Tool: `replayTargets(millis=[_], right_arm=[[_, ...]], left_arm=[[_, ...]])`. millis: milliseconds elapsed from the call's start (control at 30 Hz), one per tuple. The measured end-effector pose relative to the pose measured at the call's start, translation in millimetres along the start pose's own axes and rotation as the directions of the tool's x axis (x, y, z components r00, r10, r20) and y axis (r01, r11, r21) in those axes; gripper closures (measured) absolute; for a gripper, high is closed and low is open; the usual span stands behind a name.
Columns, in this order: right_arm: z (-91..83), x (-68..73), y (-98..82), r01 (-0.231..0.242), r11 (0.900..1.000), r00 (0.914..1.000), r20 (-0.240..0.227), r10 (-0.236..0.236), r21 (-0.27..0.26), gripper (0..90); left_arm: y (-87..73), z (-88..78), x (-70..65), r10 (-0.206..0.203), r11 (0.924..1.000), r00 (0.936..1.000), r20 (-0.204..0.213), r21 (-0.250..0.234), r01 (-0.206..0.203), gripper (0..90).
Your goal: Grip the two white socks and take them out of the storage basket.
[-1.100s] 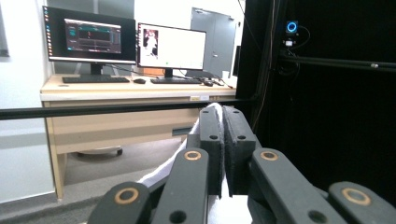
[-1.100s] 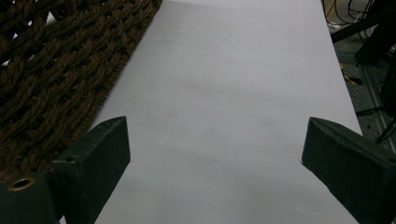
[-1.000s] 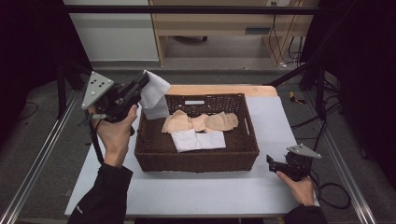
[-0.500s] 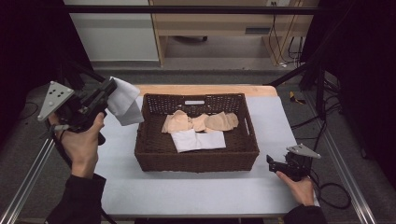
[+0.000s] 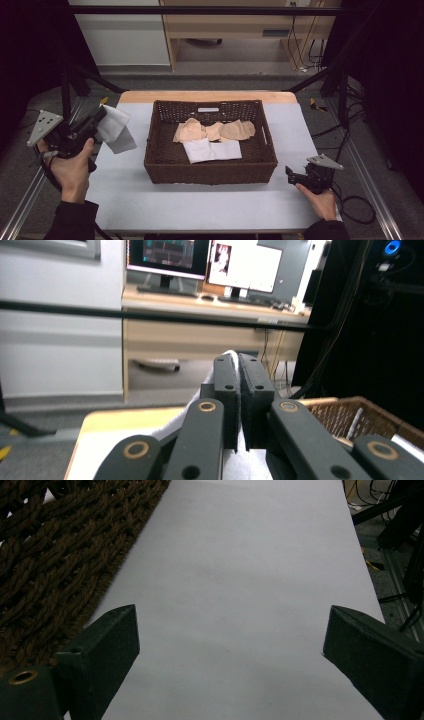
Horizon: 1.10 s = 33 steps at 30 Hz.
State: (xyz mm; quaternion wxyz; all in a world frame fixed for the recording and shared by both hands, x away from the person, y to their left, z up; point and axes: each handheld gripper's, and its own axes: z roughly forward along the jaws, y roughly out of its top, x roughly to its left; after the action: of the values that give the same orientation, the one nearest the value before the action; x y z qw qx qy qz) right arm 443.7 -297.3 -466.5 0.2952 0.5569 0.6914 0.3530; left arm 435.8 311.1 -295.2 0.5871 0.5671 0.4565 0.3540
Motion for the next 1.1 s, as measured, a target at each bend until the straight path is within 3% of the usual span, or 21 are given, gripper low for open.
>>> replayTargets(millis=[167,200,433,500,533,633,900,1000,1100], right_arm=[[-0.3,0.2,-0.1,-0.001,1.000,1.0000,0.000,0.001,-0.001,8.0],[-0.4,0.2,-0.1,-0.002,1.000,1.0000,0.000,0.002,0.000,8.0],[0.0,0.4,-0.2,0.001,1.000,1.0000,-0.001,-0.001,0.001,8.0],[0.0,0.4,-0.2,0.003,1.000,1.0000,-0.001,-0.003,0.003,8.0],[0.0,0.4,-0.2,0.003,1.000,1.0000,-0.001,-0.003,0.003,8.0],[0.1,0.5,-0.3,0.005,1.000,1.0000,-0.001,-0.005,0.004,8.0],[-0.5,0.7,-0.6,0.010,1.000,0.9999,-0.003,-0.010,0.003,8.1],[-0.7,0.9,-0.6,0.010,1.000,0.9999,-0.005,-0.010,0.003,8.1],[-1.5,0.8,-0.5,0.004,1.000,1.0000,-0.008,-0.004,-0.001,8.1]], left_arm=[[-22.6,0.2,7.2,-0.001,0.9987,0.9999,-0.013,0.052,0.002,86.5],[-35.7,1.6,11.2,-0.004,0.9964,0.9998,-0.022,0.084,0.006,86.5],[-82.1,9.2,26.1,-0.040,0.9785,0.9980,-0.048,0.201,0.049,86.4],[-93.5,13.7,29.0,-0.023,0.9645,0.9980,-0.059,0.261,0.037,86.2],[-93.5,13.7,29.0,-0.023,0.9645,0.9980,-0.059,0.261,0.037,86.1],[-108.4,18.9,31.3,-0.015,0.9488,0.9971,-0.075,0.314,0.038,85.7],[-140.2,31.7,34.4,0.058,0.8934,0.9931,-0.102,0.449,-0.006,82.8],[-144.0,32.3,35.1,0.072,0.8841,0.9917,-0.107,0.467,-0.014,75.4],[-138.9,29.7,34.1,0.061,0.8901,0.9905,-0.123,0.456,0.002,62.0]])
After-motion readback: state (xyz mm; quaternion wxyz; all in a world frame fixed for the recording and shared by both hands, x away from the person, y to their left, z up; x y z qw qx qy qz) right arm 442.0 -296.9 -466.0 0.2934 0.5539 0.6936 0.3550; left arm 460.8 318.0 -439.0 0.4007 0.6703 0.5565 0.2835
